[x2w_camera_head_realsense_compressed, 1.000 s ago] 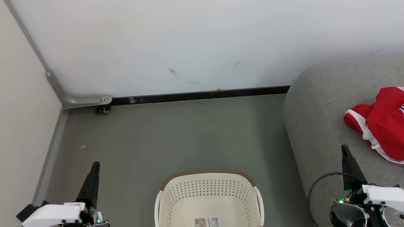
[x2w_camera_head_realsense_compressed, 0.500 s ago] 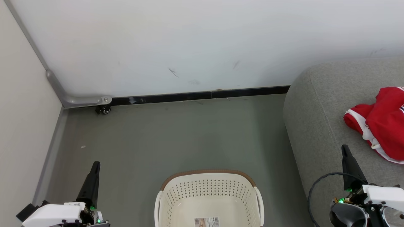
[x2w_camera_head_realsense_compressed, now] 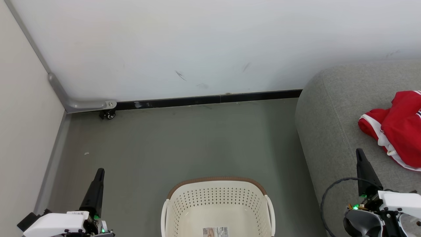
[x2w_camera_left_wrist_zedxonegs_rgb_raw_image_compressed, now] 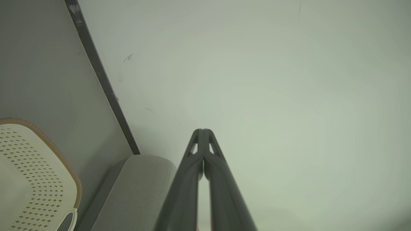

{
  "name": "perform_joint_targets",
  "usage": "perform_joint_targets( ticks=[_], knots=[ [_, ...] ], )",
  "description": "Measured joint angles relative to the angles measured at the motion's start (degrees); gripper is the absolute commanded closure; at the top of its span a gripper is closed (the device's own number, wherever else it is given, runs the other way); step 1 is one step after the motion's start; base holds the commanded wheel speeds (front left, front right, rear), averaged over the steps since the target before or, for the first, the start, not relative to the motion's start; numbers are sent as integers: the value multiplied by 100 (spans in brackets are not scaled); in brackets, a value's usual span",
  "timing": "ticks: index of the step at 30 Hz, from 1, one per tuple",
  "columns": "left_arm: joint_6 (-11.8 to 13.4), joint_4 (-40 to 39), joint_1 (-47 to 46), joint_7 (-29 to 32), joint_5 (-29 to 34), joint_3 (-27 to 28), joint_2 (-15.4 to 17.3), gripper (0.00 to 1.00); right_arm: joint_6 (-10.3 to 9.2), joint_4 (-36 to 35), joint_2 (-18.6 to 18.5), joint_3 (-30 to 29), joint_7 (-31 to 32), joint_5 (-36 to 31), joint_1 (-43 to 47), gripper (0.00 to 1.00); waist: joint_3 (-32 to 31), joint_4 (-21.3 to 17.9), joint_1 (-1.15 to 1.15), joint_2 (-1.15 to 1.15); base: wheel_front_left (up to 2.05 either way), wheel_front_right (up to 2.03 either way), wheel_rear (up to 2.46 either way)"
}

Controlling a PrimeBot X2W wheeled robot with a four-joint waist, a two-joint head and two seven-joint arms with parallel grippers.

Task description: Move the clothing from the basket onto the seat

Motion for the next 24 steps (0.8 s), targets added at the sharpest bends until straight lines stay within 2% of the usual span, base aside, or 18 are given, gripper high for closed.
perform_joint_targets(
  ticks=[24],
  knots=[
    [0,-4,0,0,0,-5,0,100,0,2,2,-13,1,-1,2,100,0,0,0,0,0,0,0]
  ],
)
